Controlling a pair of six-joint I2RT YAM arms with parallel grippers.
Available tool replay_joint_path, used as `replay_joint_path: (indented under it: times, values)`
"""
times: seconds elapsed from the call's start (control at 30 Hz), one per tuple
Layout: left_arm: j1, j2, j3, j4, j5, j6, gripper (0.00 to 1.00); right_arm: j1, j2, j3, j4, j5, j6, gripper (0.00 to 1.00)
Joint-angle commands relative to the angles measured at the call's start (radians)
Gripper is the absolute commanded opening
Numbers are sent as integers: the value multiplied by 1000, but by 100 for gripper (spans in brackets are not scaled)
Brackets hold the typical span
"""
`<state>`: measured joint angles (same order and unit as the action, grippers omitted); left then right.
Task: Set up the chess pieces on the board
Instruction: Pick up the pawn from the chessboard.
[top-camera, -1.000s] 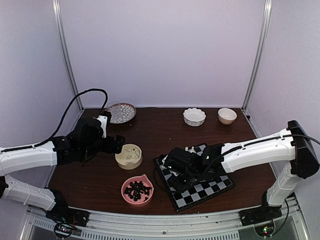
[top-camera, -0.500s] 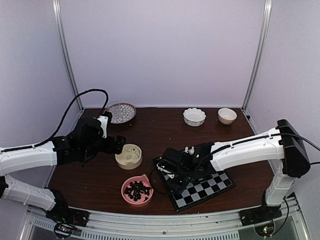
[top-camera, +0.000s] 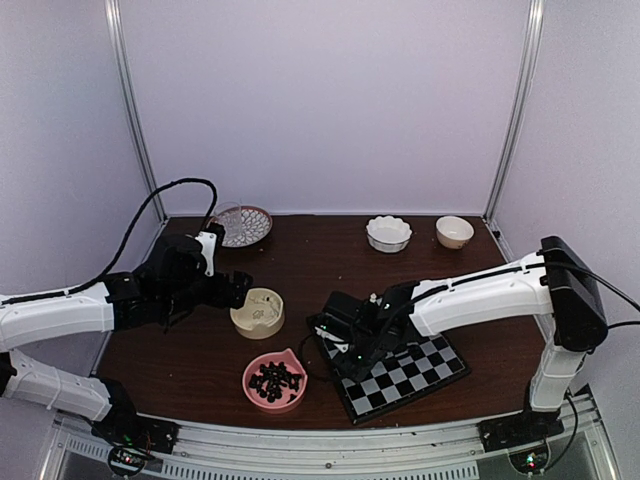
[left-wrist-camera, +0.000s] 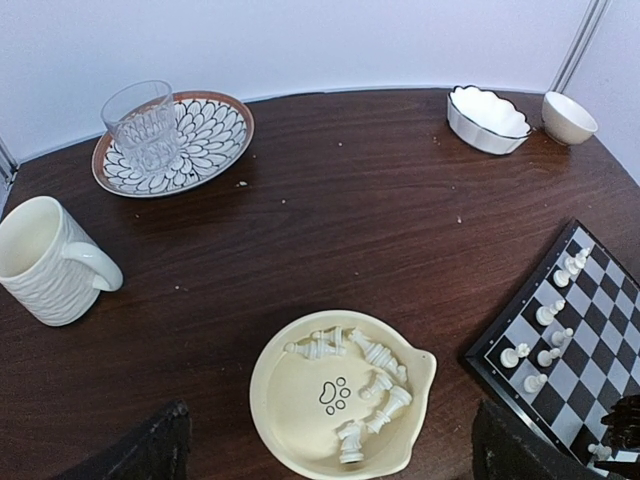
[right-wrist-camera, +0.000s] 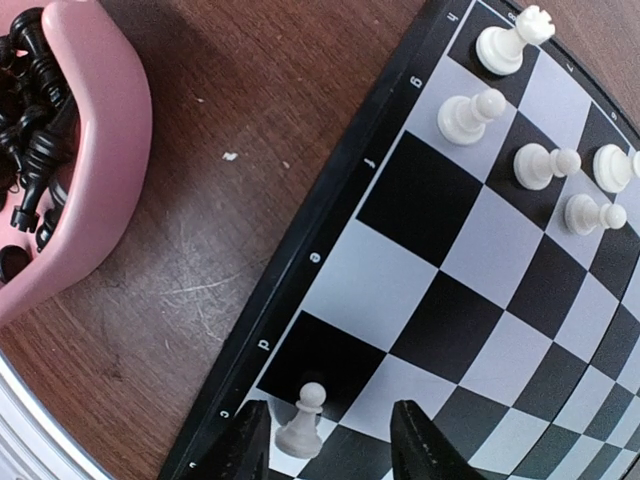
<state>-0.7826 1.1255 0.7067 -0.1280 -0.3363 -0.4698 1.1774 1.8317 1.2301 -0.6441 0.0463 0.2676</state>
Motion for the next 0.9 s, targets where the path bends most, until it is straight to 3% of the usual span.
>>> replay_joint_path:
  times: [0.0,0.63,0.87]
  values:
    - [4,-13,-9,39,8,3,98,-4,10,11,-6,-12,7,42]
    - [3,-9,-7,40,8,2,98,-5,-5,-32,-9,-42,3,34]
    - [4,-10,-8,38,8,3,98,-4,1,-29,-9,-37,5,24]
